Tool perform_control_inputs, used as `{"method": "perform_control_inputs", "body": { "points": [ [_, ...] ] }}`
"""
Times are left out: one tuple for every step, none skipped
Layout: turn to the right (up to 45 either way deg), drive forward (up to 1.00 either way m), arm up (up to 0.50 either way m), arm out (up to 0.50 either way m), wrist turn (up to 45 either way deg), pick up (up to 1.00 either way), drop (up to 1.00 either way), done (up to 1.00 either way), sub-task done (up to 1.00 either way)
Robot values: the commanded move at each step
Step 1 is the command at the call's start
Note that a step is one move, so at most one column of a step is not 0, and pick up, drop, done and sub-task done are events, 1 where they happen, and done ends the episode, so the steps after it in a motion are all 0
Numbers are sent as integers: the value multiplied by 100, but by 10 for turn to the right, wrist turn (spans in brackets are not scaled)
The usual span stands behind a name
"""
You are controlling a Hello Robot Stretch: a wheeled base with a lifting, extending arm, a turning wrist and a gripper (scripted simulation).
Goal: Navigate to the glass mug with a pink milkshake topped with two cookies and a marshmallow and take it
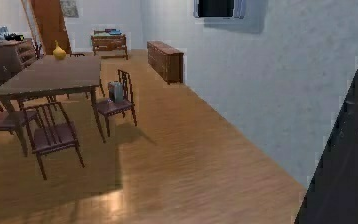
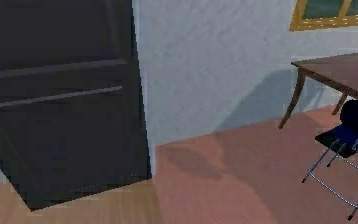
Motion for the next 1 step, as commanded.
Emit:
{"method": "perform_control_inputs", "body": {
  "points": [
    [0, 100, 0, 0, 0, 0, 0, 0, 0]
  ]
}}
